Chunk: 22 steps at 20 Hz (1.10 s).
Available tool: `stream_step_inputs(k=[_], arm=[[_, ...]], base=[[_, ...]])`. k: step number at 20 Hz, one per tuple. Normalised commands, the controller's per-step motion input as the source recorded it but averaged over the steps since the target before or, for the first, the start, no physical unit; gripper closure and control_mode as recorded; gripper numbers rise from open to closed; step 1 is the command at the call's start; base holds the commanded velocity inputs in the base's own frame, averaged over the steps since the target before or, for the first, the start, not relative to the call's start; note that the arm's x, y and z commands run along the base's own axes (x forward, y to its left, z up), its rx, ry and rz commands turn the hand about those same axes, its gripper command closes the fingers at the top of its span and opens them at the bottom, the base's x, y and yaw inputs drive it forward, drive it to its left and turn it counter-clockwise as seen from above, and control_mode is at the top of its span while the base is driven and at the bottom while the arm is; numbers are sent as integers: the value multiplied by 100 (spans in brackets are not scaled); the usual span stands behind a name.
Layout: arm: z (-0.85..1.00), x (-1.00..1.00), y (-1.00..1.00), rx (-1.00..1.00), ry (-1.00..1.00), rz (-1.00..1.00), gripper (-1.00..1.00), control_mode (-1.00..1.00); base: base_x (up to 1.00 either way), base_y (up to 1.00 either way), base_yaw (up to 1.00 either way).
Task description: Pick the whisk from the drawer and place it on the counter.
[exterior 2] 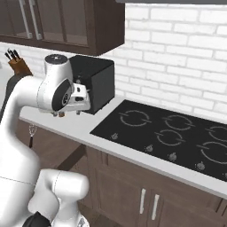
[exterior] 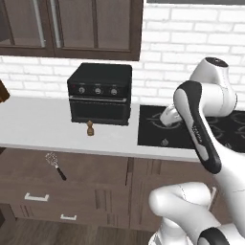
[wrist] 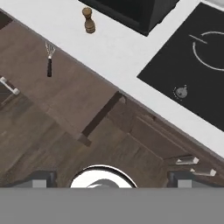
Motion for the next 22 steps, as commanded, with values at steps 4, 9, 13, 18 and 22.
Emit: stream_step_inputs(k=[4, 9, 13, 18, 22], arm=[[0, -2, 48, -9, 0, 25, -100, -100], [-59, -19, 100, -14, 0, 31, -100, -100], [-97, -14, 100, -20, 1, 37, -100, -100], [-90, 21, 100, -25, 10, 27, -100, -100], [-54, 41, 100, -16, 25, 20, -100, -100]], base=[[0, 0, 0], [0, 0, 0], [0, 0, 0], [0, 0, 0], [0, 0, 0]])
